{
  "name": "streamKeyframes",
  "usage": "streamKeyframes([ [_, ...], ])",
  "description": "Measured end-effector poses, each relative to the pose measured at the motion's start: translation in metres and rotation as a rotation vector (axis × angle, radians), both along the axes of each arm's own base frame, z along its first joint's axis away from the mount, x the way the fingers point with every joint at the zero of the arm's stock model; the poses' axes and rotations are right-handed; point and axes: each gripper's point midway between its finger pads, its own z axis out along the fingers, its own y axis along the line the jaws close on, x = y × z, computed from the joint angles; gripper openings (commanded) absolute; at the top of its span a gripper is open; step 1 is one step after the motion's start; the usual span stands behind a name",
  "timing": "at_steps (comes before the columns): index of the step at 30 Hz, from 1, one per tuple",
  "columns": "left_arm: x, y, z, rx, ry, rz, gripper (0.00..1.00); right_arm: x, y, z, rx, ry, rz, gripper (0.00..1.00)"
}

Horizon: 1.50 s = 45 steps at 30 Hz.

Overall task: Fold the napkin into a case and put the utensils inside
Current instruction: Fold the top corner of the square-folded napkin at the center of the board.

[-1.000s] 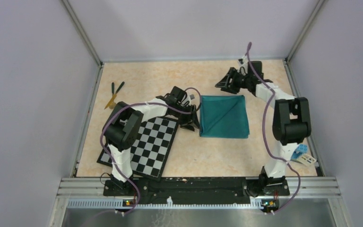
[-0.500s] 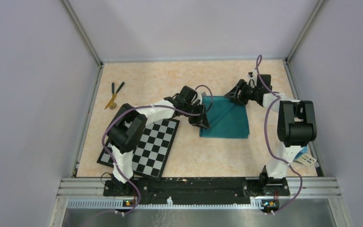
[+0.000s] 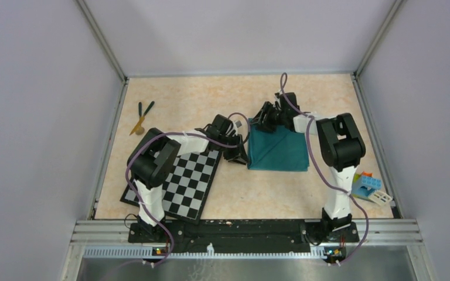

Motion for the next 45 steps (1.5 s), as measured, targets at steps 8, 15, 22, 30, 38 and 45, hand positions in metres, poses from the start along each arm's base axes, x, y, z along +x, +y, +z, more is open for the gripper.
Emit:
streamKeyframes([
  [8, 0.003, -0.003, 0.000, -0.026, -0.028, 0.002, 0.20, 0.022, 0.002, 0.006, -0.102, -0.042, -0.060, 0.38],
  [15, 0.002, -0.003, -0.002, -0.038, -0.032, 0.005, 0.16, 0.016, 0.010, -0.009, -0.132, -0.013, -0.053, 0.29],
  [22, -0.001, -0.001, -0.006, -0.035, -0.017, 0.009, 0.11, 0.022, 0.012, -0.010, -0.150, -0.017, -0.065, 0.24],
  [30, -0.007, 0.001, -0.012, -0.031, 0.000, 0.009, 0.11, 0.033, 0.011, -0.010, -0.163, -0.026, -0.105, 0.24],
  [38, -0.007, 0.001, -0.012, -0.041, -0.007, 0.005, 0.12, 0.039, 0.010, -0.009, -0.160, -0.027, -0.132, 0.28],
  [45, -0.007, 0.004, -0.010, -0.030, -0.010, 0.003, 0.25, 0.042, 0.012, 0.001, -0.153, -0.044, -0.088, 0.47],
])
